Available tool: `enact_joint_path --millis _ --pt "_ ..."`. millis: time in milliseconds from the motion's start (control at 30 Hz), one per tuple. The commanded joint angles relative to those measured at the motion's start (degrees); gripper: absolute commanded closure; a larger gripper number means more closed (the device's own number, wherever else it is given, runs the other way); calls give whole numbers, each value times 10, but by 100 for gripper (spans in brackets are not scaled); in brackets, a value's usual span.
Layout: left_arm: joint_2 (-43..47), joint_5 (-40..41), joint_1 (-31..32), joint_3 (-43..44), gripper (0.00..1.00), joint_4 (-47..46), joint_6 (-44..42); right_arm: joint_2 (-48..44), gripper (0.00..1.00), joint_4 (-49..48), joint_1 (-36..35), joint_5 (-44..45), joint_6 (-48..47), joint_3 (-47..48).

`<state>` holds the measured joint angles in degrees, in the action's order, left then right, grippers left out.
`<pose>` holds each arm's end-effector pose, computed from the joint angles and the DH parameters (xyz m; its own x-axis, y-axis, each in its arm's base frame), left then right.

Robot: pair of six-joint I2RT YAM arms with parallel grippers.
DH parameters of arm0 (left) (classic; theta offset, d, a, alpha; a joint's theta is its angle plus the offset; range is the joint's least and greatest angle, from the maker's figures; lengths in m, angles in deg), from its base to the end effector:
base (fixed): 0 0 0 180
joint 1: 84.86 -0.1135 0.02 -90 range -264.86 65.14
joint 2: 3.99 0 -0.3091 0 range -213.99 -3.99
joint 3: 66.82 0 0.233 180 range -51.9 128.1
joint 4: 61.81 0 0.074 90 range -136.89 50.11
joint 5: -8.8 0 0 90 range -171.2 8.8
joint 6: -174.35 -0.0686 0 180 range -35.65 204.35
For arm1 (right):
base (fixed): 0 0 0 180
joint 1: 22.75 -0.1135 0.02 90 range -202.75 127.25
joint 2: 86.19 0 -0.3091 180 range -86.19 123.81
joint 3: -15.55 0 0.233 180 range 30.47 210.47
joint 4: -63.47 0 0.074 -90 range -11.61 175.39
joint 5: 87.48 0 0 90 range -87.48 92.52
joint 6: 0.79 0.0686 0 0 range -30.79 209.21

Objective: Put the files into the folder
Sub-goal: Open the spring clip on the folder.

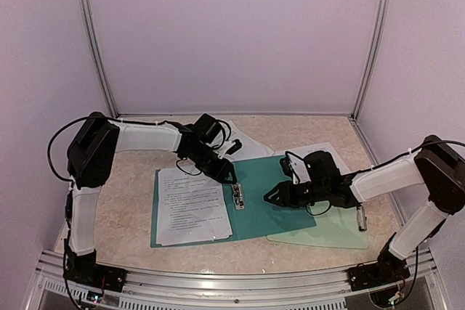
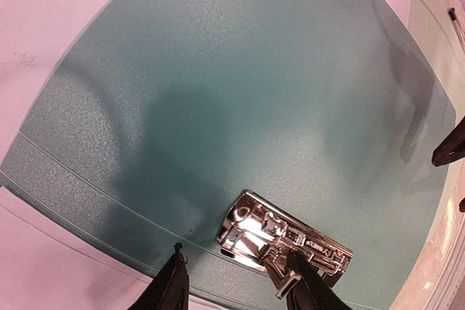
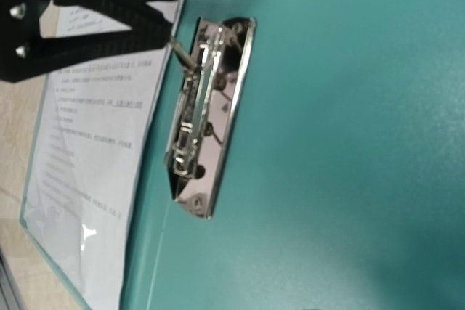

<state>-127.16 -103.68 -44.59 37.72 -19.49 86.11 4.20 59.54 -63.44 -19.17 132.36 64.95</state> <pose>0.3467 -0.3281 0.1777 -0.6894 0.5468 -0.4751 0.7181 0.6021 -0.3490 0.2169 0.2200 0.1868 -0.9006 0.0637 -0.4299 -0.2926 0.6425 0.7083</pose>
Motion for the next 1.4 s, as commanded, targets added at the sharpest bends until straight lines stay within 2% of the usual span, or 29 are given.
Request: enact_joint_path --millis 0,300,500,633,700,833,900,1033,1167,1367 --pt "-13 -8 -14 3 56 -12 16 4 62 -11 5 -2 5 -12" --pt "-38 8 -28 27 53 5 27 -4 62 -7 5 -2 5 -12" --pt "-43 17 -28 25 52 2 31 -35 56 39 5 26 -25 11" --pt "13 34 -28 -14 43 -29 42 -61 49 107 5 86 -63 41" --pt "56 47 -28 -34 36 -42 48 -75 47 157 5 144 -73 58" --pt "112 68 -27 -43 27 -47 55 -103 44 207 18 270 -53 68" --pt "120 65 -25 -23 23 -40 59 -119 43 200 52 287 -21 42" --pt "97 69 -11 41 19 -31 54 -170 42 141 130 255 52 -39" --pt "26 53 -4 146 15 -5 54 -220 40 123 186 248 100 -91" --pt "-85 18 -3 308 3 24 83 -267 37 149 226 280 132 -123"
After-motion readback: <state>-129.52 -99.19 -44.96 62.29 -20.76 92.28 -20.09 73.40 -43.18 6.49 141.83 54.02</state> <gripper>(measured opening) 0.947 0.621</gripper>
